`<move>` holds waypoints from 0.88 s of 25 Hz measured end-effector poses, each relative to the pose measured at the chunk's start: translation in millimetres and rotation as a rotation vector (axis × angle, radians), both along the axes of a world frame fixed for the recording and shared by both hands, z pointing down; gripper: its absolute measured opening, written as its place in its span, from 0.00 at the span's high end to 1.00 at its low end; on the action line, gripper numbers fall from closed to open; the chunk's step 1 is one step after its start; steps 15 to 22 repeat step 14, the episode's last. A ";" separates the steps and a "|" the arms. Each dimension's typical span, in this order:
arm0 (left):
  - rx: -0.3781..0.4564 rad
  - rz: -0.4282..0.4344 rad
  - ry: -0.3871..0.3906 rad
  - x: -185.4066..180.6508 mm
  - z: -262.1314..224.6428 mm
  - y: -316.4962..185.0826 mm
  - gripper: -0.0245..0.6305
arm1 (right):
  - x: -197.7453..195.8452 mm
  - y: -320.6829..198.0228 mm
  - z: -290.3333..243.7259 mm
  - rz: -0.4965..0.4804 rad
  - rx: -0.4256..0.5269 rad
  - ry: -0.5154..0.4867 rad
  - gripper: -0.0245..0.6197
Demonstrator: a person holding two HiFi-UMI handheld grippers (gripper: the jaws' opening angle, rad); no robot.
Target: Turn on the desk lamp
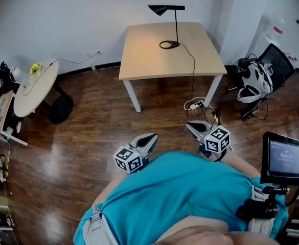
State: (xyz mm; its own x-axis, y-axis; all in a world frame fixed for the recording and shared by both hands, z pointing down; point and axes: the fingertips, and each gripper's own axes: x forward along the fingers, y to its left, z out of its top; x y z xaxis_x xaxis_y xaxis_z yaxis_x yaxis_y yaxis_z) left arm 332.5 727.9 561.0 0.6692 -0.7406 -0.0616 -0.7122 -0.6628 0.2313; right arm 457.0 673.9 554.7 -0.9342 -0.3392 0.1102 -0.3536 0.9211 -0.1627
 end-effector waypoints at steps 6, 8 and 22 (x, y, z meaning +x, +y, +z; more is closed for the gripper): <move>-0.002 0.004 0.005 3.1 7.8 -2.0 0.96 | -1.0 0.8 11.2 -0.017 0.001 0.019 0.96; -0.003 0.003 0.014 -2.6 2.6 -5.6 0.96 | -7.8 -1.9 8.2 -0.021 0.008 0.029 0.96; -0.024 -0.107 0.090 -22.4 -4.0 19.2 0.96 | -32.6 10.4 10.5 -0.107 0.019 0.093 0.96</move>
